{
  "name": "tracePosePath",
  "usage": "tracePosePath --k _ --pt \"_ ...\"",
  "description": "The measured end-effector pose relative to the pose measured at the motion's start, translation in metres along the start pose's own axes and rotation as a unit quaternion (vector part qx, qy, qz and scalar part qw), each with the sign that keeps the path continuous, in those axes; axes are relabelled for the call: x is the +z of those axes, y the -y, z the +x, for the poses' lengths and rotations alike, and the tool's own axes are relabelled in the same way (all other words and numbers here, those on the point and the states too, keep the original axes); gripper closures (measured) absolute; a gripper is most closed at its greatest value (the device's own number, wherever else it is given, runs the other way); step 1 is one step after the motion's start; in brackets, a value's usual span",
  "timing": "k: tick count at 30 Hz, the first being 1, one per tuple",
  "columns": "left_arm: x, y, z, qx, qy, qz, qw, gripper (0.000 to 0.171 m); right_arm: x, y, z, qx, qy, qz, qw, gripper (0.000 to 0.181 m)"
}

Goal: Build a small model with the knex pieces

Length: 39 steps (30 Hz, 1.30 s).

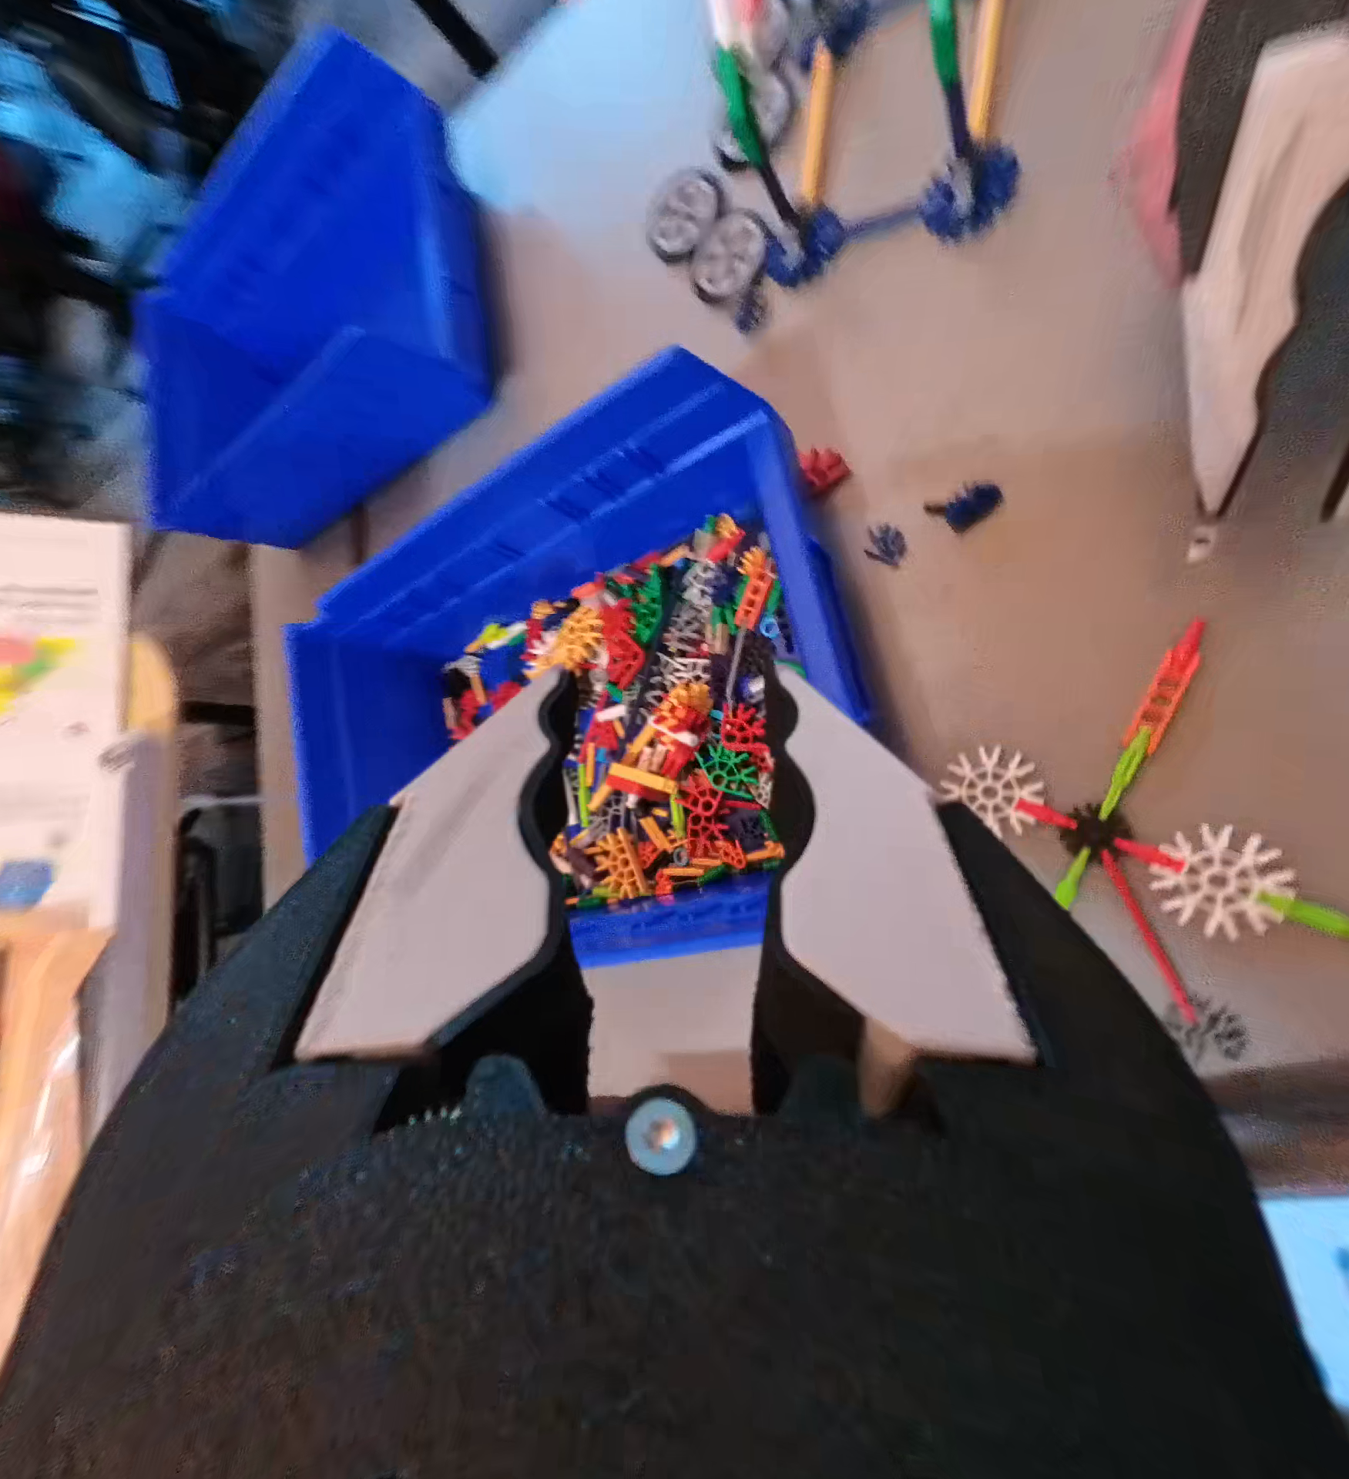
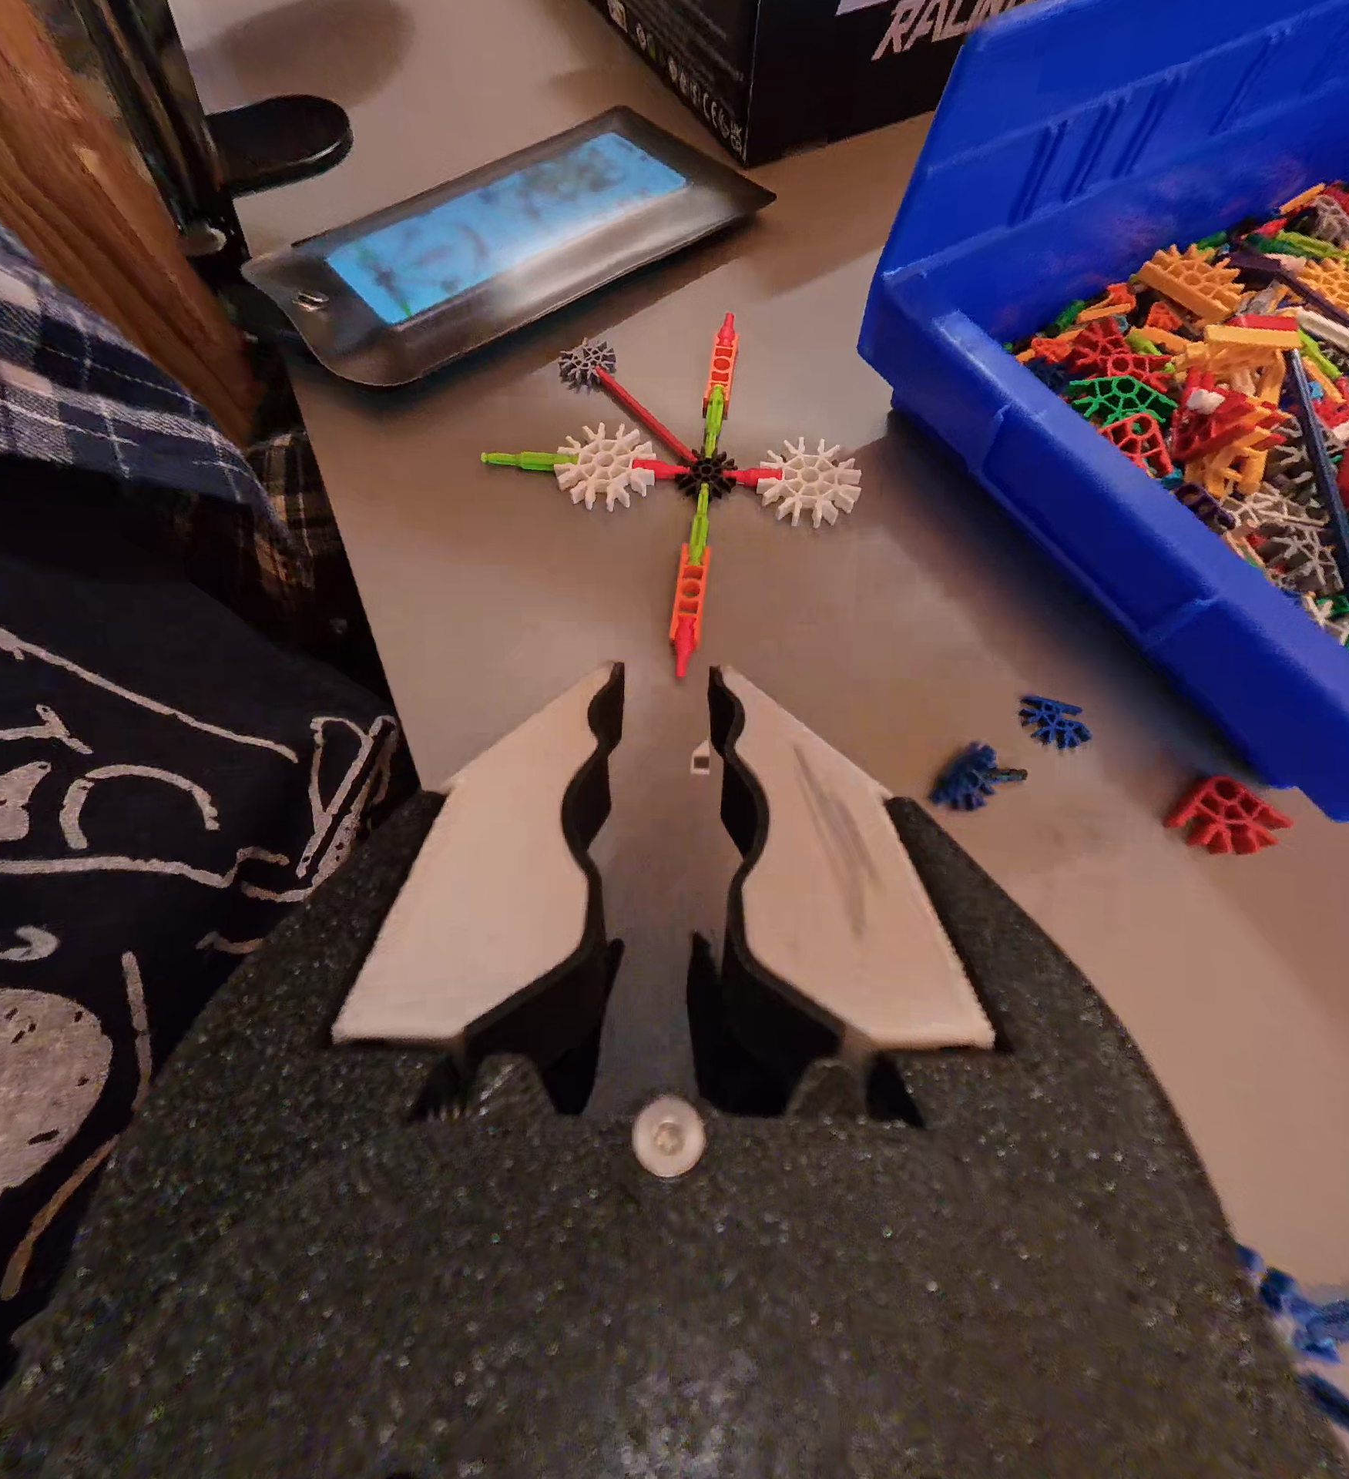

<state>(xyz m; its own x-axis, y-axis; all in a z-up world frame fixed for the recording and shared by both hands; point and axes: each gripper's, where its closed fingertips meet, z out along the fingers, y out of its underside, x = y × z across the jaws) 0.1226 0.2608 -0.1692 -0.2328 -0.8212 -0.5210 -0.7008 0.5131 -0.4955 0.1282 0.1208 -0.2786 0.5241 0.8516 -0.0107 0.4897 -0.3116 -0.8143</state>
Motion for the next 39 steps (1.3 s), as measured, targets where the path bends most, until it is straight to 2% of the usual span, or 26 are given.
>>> tracePosePath --k 2,7,11,17,24,29,34,39 --pt "0.025 -0.016 0.006 0.029 -0.074 -0.046 0.996 0.127 -0.004 -0.003 -0.002 0.002 -0.002 0.005 1.0 0.161" --pt "0.069 -0.054 0.017 0.057 -0.188 -0.132 0.972 0.129 -0.011 -0.01 -0.006 0.008 -0.004 0.012 1.0 0.162" --pt "0.088 -0.073 0.029 0.09 -0.236 -0.184 0.95 0.134 -0.012 -0.013 -0.006 0.015 -0.001 0.017 1.0 0.162" --pt "0.105 -0.095 0.034 0.115 -0.265 -0.245 0.925 0.135 -0.011 -0.013 -0.007 0.014 0.006 0.024 1.0 0.163" --pt "0.117 -0.098 0.039 0.116 -0.277 -0.249 0.921 0.145 -0.012 -0.015 -0.005 0.017 0.01 0.029 0.999 0.164" --pt "0.119 -0.095 0.034 0.115 -0.265 -0.232 0.929 0.146 -0.014 -0.014 -0.003 0.017 0.008 0.032 0.999 0.164" --pt "0.105 -0.08 0.017 0.087 -0.233 -0.198 0.948 0.146 -0.015 -0.014 -0.003 0.017 0.009 0.032 0.999 0.164" --pt "0.074 -0.066 -0.001 0.067 -0.185 -0.162 0.967 0.146 -0.015 -0.004 -0.004 0.007 0.01 0.04 0.999 0.163"
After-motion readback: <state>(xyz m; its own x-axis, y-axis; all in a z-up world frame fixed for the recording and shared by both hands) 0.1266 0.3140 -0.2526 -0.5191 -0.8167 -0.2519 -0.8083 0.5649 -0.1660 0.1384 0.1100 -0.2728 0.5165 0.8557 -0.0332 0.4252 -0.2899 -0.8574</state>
